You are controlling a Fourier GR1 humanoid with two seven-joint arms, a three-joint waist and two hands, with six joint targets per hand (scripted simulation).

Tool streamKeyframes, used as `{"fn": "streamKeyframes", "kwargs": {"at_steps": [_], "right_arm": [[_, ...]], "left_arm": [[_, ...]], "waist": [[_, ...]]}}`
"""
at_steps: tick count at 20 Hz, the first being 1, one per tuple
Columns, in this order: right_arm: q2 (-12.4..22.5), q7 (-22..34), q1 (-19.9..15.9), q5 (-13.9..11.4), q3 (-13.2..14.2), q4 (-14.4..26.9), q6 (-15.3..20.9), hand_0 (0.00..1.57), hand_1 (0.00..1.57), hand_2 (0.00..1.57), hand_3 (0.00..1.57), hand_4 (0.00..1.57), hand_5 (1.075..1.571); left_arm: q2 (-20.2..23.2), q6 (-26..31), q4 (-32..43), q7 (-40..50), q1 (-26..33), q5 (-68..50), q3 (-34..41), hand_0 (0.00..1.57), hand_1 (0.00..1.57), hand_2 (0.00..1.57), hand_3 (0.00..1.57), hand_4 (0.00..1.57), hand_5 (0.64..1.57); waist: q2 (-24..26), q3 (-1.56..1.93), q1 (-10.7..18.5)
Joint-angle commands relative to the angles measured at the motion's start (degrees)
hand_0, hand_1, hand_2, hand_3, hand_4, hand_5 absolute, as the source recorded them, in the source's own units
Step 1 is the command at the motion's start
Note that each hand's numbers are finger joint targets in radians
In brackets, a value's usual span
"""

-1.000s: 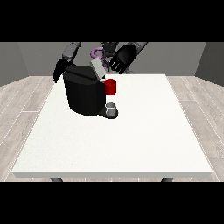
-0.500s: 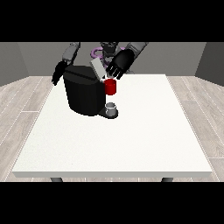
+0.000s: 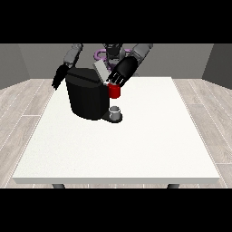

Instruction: Insert the coffee pod into the coffee machine and close the lid

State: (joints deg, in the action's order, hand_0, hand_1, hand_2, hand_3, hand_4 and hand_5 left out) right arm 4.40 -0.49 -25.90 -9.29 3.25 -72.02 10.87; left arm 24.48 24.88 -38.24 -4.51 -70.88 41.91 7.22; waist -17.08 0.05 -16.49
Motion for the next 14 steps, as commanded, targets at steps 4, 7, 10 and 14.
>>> {"fn": "streamKeyframes", "kwargs": {"at_steps": [4, 7, 10, 14], "right_arm": [[1.8, 0.7, -0.4, 1.5, 1.5, 0.5, -2.0, 0.0, 0.0, 0.0, 0.0, 0.0, 1.571], [0.8, -0.3, -2.2, 1.0, 0.8, 0.8, -1.2, 0.0, 0.0, 0.0, 0.0, 0.0, 1.571], [-0.2, 2.3, -1.4, -0.5, -1.3, -0.8, -0.7, 0.0, 0.0, 0.0, 0.0, 0.0, 1.571], [1.3, 0.3, -2.1, 1.0, 1.5, 1.0, -0.9, 0.0, 0.0, 0.0, 0.0, 0.0, 1.571]], "left_arm": [[0.4, 0.0, 0.9, 0.1, -0.4, 0.8, -0.2, 1.17, 1.17, 1.24, 1.19, 0.41, 1.571], [0.1, -0.5, 1.1, 1.9, -4.3, 0.3, 1.0, 1.23, 1.23, 1.26, 1.2, 0.41, 1.571], [-0.3, -3.7, 1.4, 0.0, -1.7, 1.5, 0.3, 1.2, 1.2, 1.25, 1.2, 0.37, 1.571], [0.8, -0.9, 1.1, 0.4, -4.1, 1.2, 0.5, 1.2, 1.2, 1.22, 1.17, 0.36, 1.571]], "waist": [[0.8, -0.04, -0.1], [-1.3, -0.03, -1.6], [-0.6, -0.05, -1.7], [-0.4, -0.03, -1.1]]}}
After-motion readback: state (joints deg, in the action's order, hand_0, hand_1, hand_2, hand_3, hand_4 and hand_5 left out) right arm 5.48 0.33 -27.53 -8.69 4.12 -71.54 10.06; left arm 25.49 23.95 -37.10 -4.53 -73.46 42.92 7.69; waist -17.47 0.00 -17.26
